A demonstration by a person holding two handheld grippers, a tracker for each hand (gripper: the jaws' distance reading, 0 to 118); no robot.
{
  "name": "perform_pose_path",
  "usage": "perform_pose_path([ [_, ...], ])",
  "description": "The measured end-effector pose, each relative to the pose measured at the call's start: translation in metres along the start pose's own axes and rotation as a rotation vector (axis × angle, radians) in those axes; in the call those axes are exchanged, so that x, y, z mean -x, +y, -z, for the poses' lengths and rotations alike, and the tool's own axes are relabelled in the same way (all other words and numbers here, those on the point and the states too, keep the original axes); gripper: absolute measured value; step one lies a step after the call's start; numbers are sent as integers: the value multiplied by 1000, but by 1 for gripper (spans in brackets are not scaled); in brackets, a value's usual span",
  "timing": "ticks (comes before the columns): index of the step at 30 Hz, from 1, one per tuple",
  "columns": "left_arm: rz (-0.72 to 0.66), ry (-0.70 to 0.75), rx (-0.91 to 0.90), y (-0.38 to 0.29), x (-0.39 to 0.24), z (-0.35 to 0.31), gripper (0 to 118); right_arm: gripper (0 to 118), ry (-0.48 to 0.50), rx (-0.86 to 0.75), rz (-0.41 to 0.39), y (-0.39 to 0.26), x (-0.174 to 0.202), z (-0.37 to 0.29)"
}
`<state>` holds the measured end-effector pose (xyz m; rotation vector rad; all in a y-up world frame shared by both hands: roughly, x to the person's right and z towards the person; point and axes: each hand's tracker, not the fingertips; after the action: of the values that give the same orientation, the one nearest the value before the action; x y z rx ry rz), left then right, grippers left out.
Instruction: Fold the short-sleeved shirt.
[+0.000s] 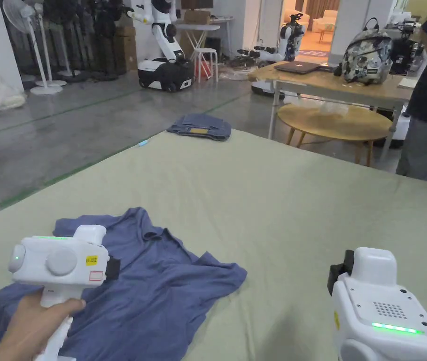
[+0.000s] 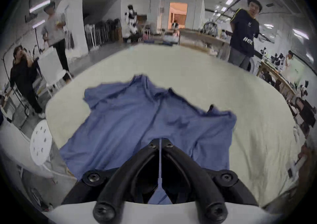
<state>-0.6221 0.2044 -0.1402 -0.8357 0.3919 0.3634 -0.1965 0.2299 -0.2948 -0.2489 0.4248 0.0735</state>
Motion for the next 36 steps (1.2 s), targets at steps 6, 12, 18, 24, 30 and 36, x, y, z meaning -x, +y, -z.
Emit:
perform_pose_path([
  [6, 53, 10, 87, 11, -1, 28, 26, 0, -24, 35, -4, -9, -11, 3],
  [12, 45, -15, 154, 9, -9, 58, 60, 0, -45, 62, 1, -17, -21, 3],
  [18, 226, 117, 208, -11, -37, 81, 85, 0, -60, 91, 7, -22, -27, 4],
  [24, 207, 130, 130, -16, -44, 70, 59, 0, -70, 106, 13, -26, -31, 2],
  [30, 103, 73, 76, -18, -32, 51, 0, 0, -75, 118, 21, -29, -38, 0],
  [36, 98, 43, -100, 2, -34, 22, 0, 0, -95, 109, 30, -24, -49, -5],
])
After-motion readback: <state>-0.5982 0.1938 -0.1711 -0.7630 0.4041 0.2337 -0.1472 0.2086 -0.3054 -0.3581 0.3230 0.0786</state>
